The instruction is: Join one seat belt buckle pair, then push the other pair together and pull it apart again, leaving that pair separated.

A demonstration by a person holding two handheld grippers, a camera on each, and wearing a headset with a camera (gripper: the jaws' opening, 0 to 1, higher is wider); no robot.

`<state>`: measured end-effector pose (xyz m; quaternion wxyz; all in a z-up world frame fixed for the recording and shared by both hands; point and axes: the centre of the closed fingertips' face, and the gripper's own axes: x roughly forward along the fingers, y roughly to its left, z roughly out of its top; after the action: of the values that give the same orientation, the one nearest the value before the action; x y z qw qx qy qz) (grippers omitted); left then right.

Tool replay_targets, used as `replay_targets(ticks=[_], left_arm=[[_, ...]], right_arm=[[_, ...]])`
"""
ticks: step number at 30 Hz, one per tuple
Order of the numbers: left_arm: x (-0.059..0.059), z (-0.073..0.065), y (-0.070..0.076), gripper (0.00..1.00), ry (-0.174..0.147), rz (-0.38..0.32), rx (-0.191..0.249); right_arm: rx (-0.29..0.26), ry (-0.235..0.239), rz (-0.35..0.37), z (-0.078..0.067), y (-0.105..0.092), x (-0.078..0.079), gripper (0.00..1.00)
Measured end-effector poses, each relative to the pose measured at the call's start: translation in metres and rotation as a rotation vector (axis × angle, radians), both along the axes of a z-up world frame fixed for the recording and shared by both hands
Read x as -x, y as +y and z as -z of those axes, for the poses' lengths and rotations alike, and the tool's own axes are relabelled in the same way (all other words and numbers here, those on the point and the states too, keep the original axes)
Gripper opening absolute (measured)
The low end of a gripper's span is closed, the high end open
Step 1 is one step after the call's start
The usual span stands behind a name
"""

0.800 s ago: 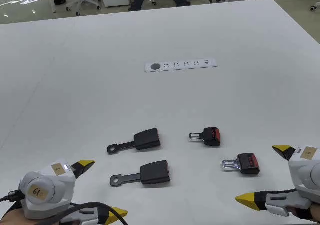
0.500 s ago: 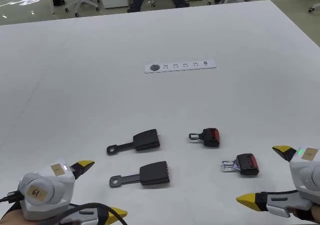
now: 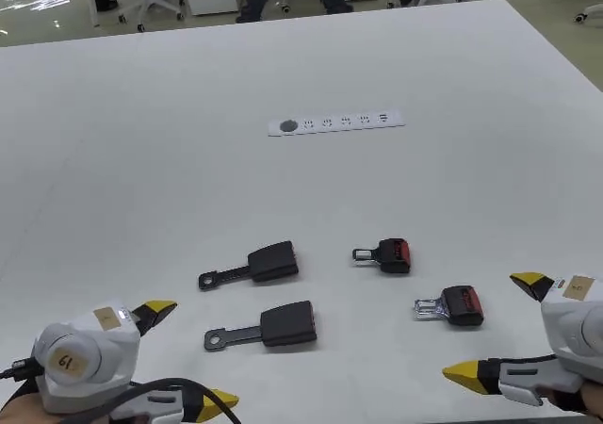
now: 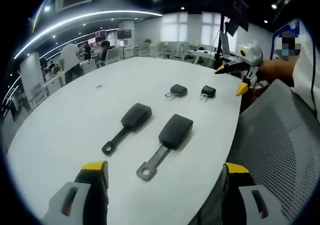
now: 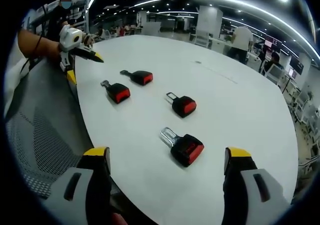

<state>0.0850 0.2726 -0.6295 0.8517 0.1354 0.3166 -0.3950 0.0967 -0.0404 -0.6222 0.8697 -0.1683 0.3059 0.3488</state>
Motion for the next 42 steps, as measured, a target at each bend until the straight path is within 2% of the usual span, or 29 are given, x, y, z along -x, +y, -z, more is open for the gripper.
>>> replay_targets(ticks=[13,21,31,35,40,42], left_arm=[[0.004,0.005,-0.002,0.96,0.016,0.023,-0.020],[0.002,0.007,0.002,0.96,0.023,-0.002,-0.022],[0.006,0.013,0.004,0.94,0.061,-0.012,-0.034],[0.007,0.013,0.003,0.93,0.058,-0.010,-0.053],[0.009,0.014,0.001,0.93,0.062,0.002,-0.063],[0.008,0.013,0.001,0.93,0.068,-0.008,-0.054]], right_arm=[[0.010,0.013,0.003,0.004,-0.006,0.002,0.93],[0.012,0.027,-0.014,0.007,-0.004,0.001,0.92],[0.013,0.054,-0.032,0.012,-0.007,-0.010,0.90],[0.022,0.066,-0.046,0.014,-0.012,-0.015,0.89],[0.025,0.062,-0.053,0.010,-0.009,-0.016,0.84],[0.022,0.060,-0.053,0.007,-0.008,-0.018,0.85]])
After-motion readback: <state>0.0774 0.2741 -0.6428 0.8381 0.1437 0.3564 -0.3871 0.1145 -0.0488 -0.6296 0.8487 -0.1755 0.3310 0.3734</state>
